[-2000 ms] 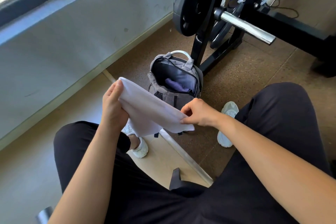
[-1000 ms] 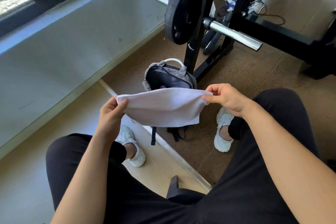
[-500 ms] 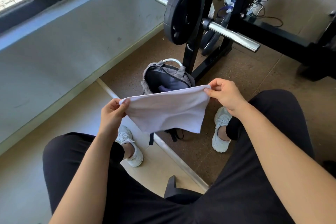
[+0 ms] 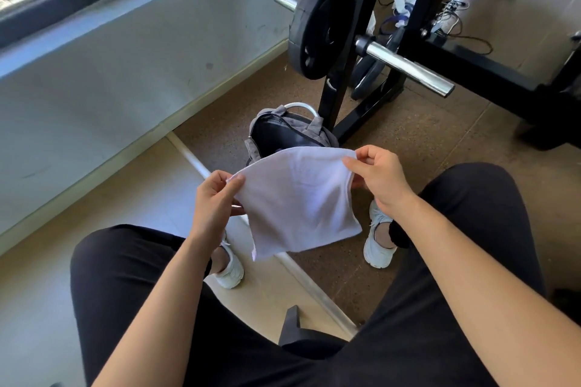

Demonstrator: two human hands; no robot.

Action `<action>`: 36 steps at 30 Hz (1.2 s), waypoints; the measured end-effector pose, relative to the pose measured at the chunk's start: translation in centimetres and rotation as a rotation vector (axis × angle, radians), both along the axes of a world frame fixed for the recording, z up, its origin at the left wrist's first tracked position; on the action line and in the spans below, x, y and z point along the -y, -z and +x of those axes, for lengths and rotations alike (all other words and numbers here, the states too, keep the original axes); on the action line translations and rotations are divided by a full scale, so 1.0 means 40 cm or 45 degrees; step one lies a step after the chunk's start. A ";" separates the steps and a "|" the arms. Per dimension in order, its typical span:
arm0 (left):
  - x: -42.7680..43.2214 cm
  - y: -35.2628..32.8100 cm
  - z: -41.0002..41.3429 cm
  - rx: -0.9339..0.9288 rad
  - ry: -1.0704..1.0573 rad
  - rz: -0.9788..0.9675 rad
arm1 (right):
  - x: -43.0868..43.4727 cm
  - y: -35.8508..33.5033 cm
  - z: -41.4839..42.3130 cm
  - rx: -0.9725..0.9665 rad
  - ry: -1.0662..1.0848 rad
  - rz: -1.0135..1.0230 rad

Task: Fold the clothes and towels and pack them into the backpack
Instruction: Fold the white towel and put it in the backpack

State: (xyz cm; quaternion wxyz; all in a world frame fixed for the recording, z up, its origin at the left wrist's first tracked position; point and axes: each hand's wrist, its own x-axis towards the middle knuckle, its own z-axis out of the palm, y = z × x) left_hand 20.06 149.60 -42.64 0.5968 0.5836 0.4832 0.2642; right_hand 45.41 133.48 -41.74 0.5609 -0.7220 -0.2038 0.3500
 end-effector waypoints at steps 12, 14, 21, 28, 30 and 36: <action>0.131 -0.045 0.085 0.134 0.371 -0.134 | -0.017 -0.029 -0.158 0.252 -0.468 0.069; 0.132 -0.046 0.087 0.114 0.388 -0.125 | -0.017 -0.033 -0.165 0.285 -0.519 0.048; 0.130 -0.034 0.089 0.130 0.393 -0.189 | -0.017 -0.024 -0.183 0.393 -0.646 -0.011; 0.133 -0.037 0.087 0.101 0.497 -0.159 | -0.020 -0.021 -0.178 0.475 -0.618 0.013; 0.128 -0.040 0.084 0.106 0.501 -0.164 | -0.021 -0.023 -0.167 0.451 -0.613 0.023; 0.073 -0.030 0.072 0.190 0.056 -0.105 | -0.024 -0.040 -0.107 -0.046 -0.516 0.169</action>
